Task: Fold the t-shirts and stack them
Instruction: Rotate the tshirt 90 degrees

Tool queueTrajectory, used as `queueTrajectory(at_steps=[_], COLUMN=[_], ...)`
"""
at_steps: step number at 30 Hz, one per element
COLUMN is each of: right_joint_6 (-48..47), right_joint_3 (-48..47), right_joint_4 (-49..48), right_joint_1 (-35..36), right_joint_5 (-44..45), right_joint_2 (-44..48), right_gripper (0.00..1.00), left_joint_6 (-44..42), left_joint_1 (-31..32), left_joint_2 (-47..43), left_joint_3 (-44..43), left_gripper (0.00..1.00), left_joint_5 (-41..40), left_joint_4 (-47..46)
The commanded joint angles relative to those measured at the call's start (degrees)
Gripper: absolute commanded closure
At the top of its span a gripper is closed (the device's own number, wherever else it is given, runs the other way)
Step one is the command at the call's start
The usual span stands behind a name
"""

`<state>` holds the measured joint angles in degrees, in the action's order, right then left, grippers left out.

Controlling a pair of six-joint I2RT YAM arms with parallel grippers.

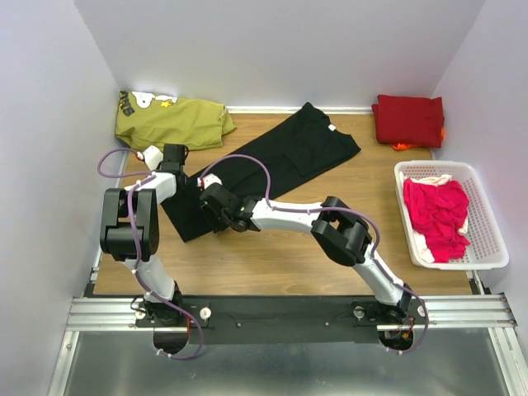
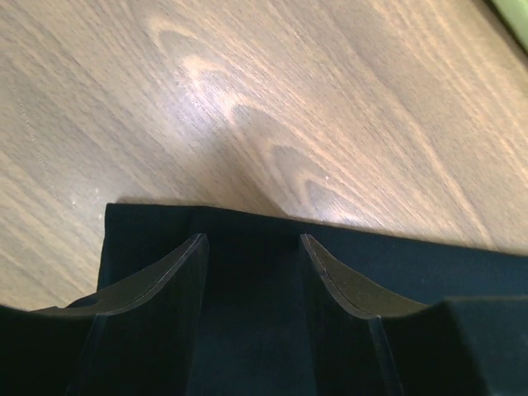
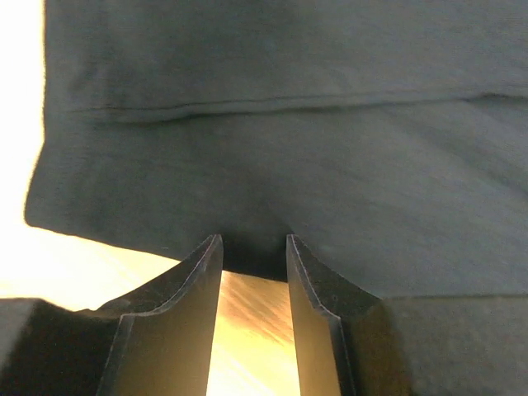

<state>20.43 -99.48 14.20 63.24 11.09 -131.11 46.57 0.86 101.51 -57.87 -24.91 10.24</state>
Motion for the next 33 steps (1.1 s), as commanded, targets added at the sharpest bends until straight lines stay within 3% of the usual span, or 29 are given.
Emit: queueTrajectory(at_steps=[1, 6, 10, 22, 33], right_joint_6=[-1.2, 0.0, 1.7, 8.3, 21.9], right_joint_3=[-1.5, 3.0, 11.9, 33.2, 53.2], right_joint_4=[-1.5, -1.4, -1.4, 6.0, 15.2], right_joint_1=[0.8, 1.5, 2.5, 4.9, 5.0], right_joint_5=[-2.6, -2.0, -1.7, -1.8, -4.2], right_joint_2=[-2.6, -0.7, 3.6, 21.8, 43.4], right_gripper=[0.56, 0.56, 0.56, 0.57, 0.60], left_joint_6=[-0.2, -0.5, -0.9, -3.8, -11.1], left_joint_1=[-0.4, -0.3, -0.3, 0.1, 9.9], left_joint_2=[-4.3, -7.8, -9.8, -9.1, -2.7], left_joint_3=[2.4, 4.5, 5.8, 5.8, -0.9], left_gripper=[0.43, 0.43, 0.43, 0.44, 0.44], left_joint_5=[0.6, 0.2, 0.9, 4.8, 8.6], left_joint_4=[-2.5, -4.3, -6.4, -9.6, -11.2])
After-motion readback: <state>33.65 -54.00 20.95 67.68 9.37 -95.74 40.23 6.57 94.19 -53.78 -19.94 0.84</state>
